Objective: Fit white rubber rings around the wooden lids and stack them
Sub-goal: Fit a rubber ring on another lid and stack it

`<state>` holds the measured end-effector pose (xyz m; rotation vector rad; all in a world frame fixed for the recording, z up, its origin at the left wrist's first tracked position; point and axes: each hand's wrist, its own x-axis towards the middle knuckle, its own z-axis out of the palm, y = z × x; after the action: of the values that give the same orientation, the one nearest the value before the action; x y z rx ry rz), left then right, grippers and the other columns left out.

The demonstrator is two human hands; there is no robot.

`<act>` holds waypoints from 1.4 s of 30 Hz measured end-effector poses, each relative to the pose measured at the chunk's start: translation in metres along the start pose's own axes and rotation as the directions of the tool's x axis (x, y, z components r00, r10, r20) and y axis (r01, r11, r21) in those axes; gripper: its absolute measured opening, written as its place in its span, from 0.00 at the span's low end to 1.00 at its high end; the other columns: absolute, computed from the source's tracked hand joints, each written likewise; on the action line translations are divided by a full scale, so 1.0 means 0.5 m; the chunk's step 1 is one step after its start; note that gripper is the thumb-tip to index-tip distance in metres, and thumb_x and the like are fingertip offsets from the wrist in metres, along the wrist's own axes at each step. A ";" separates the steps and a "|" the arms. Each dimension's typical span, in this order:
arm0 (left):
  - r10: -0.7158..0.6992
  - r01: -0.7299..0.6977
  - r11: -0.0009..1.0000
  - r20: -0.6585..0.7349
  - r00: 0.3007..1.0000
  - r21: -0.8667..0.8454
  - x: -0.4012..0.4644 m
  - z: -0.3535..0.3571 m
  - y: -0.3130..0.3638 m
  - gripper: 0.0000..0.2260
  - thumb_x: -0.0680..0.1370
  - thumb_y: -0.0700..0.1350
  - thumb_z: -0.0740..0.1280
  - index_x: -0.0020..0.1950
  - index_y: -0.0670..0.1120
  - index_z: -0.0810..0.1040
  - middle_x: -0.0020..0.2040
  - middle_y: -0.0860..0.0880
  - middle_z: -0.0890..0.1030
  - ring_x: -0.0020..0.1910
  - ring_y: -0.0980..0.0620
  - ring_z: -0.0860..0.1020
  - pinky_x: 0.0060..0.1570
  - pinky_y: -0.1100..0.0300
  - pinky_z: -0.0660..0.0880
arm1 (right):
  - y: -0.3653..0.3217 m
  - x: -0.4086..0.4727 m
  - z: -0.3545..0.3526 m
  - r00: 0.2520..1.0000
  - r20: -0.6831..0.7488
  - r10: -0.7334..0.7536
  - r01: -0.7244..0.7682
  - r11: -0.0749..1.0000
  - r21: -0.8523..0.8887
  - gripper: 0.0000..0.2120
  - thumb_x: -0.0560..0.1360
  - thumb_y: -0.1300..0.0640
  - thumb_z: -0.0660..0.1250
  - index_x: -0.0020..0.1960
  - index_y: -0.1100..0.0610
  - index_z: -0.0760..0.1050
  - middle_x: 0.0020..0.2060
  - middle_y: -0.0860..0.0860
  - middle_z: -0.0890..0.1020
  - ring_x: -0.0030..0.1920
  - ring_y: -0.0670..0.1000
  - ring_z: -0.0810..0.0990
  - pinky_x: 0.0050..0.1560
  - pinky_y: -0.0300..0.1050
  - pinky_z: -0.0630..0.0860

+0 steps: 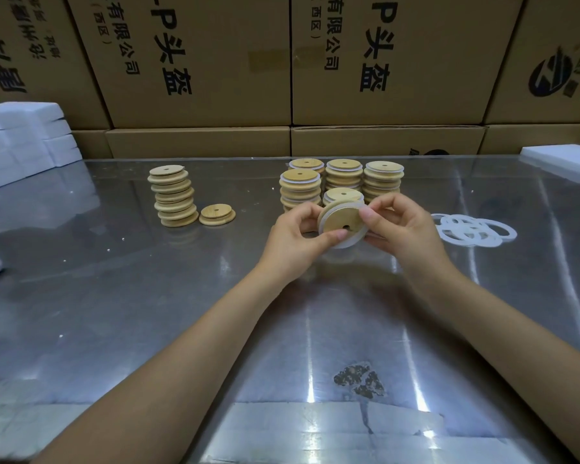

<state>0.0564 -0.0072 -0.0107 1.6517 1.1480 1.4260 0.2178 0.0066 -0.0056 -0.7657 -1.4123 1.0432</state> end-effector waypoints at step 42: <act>-0.007 0.003 0.995 -0.048 0.999 -0.097 -0.011 0.020 0.011 0.14 0.71 0.37 0.74 0.46 0.40 0.70 0.39 0.45 0.74 0.40 0.51 0.72 0.42 0.52 0.72 | 0.005 -0.008 0.020 0.986 -0.022 -0.165 0.157 0.968 -0.196 0.06 0.72 0.61 0.72 0.41 0.53 0.77 0.38 0.49 0.85 0.41 0.46 0.84 0.45 0.42 0.79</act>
<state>0.0674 -0.0140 -0.0101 1.5542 1.0917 1.5021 0.2083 0.0024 -0.0090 -0.7923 -1.5315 0.7697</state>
